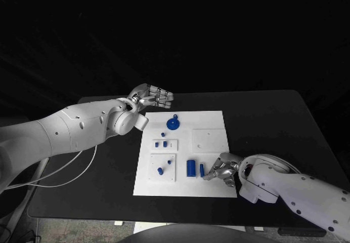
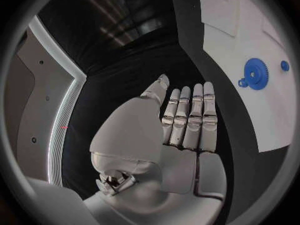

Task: Assemble the parts on the task board

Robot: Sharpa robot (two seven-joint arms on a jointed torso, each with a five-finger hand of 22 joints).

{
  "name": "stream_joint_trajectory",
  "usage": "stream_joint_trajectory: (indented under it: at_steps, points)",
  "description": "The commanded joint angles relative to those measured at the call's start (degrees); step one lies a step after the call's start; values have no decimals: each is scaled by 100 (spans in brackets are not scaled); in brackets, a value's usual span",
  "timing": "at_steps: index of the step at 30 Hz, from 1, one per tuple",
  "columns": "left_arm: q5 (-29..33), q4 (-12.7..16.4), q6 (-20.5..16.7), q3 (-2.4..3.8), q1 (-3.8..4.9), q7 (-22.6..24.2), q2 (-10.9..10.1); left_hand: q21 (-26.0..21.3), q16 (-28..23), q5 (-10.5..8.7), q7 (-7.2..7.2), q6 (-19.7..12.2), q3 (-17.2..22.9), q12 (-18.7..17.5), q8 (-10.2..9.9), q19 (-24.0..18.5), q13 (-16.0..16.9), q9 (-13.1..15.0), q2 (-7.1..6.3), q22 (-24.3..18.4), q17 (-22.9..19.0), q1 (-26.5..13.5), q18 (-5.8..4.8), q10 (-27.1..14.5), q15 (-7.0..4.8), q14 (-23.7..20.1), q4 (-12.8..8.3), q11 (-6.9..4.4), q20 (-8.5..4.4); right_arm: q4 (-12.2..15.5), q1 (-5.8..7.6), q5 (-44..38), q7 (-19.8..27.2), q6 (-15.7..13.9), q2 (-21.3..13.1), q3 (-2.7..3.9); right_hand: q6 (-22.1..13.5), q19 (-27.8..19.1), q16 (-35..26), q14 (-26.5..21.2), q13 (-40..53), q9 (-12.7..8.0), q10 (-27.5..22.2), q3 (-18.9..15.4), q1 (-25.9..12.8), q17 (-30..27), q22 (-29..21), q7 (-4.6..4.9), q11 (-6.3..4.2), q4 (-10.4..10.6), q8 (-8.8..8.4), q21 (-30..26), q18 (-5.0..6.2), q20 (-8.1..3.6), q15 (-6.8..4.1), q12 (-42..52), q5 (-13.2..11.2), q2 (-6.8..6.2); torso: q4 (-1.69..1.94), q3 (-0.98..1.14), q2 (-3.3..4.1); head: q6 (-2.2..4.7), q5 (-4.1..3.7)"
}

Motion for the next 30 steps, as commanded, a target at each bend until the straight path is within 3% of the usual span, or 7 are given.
stream_joint_trajectory:
  at_steps: [1,14,18,23,25,26,30]
  points:
    - [-26,6,78,2,6,30,11,-5,24,13,-14,-39,-1,-10,-15,1,1,-2,23,-6,2,-15,-17,-37,9,-37,37,-15,48,-3,-12,-13,-121,30,20,-2,21,263,-18,56,7,-5,10,13,-86,126,501,-39,-52,-95,-1,18,-17,-27,-38,8,20,63,-1,1,2,-6,1]
    - [-33,-5,74,2,5,13,19,-6,23,12,-13,-46,-3,-9,-16,0,1,-2,26,-8,2,-6,-16,-41,11,-43,65,-14,50,-39,-18,-1,-307,-5,50,-2,17,270,-12,67,11,0,29,7,-274,126,501,-42,-55,3,-1,25,-22,-24,-35,15,124,162,-3,2,1,-21,-15]
    - [-34,-8,76,2,5,12,17,-6,23,12,-13,-46,-3,-9,-16,0,1,-2,26,-8,2,-6,-16,-41,11,-43,65,-14,50,-54,-19,7,-424,111,58,-2,13,267,-16,66,11,5,21,97,-145,123,501,-46,-59,-211,0,22,-29,-24,-36,8,573,164,1,3,2,-32,-16]
    - [-35,-12,54,1,5,42,20,-5,24,6,-13,-48,-8,-9,-16,3,1,-2,31,-8,3,-19,-14,-40,11,-42,80,-14,51,-56,-27,-47,-442,163,64,-2,50,263,-21,64,18,26,17,189,-11,120,500,-45,-61,-593,0,17,-34,-26,-36,10,742,137,-1,3,-5,-29,-20]
    - [-37,-16,52,1,5,47,24,-5,24,6,-13,-48,-8,-9,-16,3,1,-2,31,-8,3,-19,-14,-40,11,-42,80,-14,51,-50,-33,-64,-438,170,65,-2,58,262,-22,63,16,30,16,189,0,119,499,-45,-62,-633,2,16,-34,-26,-35,7,773,132,-4,4,-7,-12,-27]
    - [-40,-19,53,1,5,48,26,-5,24,6,-13,-48,-8,-9,-16,3,1,-2,31,-8,3,-19,-14,-40,11,-42,80,-14,51,-47,-36,-69,-431,169,65,-2,62,264,-19,65,17,39,19,146,-63,118,498,-47,-63,-769,1,13,-33,-25,-35,4,810,175,-5,3,-6,-7,-32]
    - [-50,-15,65,1,5,74,29,-6,23,129,-13,-51,25,-12,-17,0,0,-3,82,-8,2,-11,-13,-44,9,-44,93,-15,47,-46,-42,-25,-398,181,59,-2,56,262,-25,60,10,37,9,123,-84,114,497,-41,-58,-782,-1,8,-33,-25,-34,-6,919,144,-2,1,-1,-6,-34]
